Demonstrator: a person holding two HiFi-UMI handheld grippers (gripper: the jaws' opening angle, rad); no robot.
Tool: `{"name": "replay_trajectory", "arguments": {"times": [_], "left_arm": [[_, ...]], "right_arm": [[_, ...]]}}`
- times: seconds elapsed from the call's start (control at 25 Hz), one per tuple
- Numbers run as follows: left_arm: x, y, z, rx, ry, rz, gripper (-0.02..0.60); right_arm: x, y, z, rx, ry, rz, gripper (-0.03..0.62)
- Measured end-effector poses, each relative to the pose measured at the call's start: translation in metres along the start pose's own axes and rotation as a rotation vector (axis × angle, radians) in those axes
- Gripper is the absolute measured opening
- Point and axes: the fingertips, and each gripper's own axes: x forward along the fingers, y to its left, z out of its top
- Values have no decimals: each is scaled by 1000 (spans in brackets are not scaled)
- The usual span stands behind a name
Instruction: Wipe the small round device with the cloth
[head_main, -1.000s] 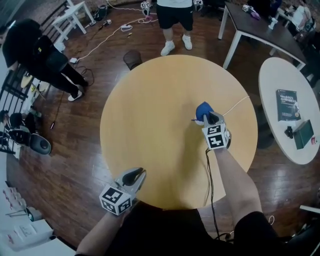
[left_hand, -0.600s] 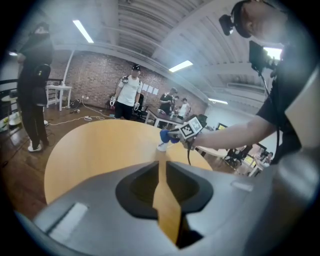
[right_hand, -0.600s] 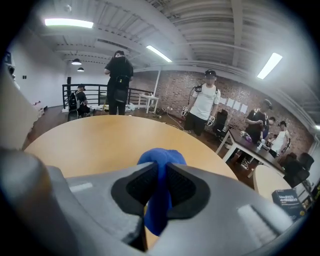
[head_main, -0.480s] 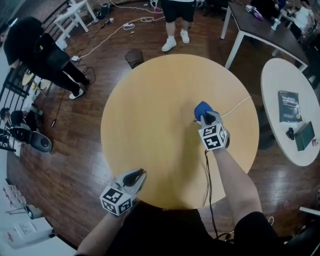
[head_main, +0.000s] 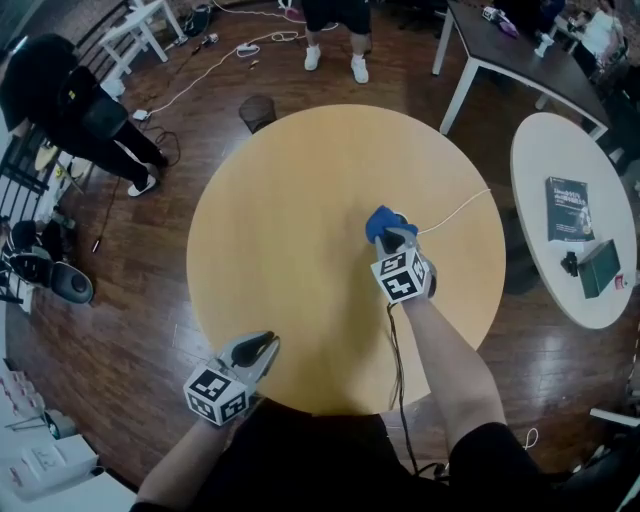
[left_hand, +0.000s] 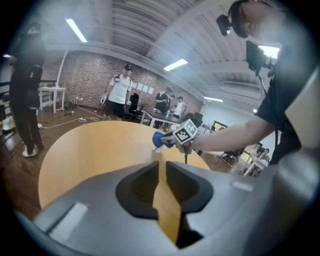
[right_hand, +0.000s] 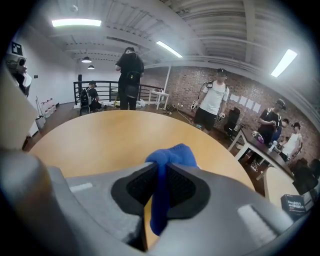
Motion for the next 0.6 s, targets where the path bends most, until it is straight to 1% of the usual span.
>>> {"name": "replay_trajectory", "arguments": {"times": [0.12,0.24,0.44,0.6], "left_arm": [[-22,16,8,-5,-2,26,52],[-18,11,5,-25,-2,28,52],[-14,18,2,-31,-4,23,51],[-8,15,-3,-37,-3,11,51]], "right_arm": [[22,21,6,11,-2,23,48],[16,29,2,16,43,55,48],[21,35,-12,24,78,73,48],[24,37,-39,53,132,89,48]]}}
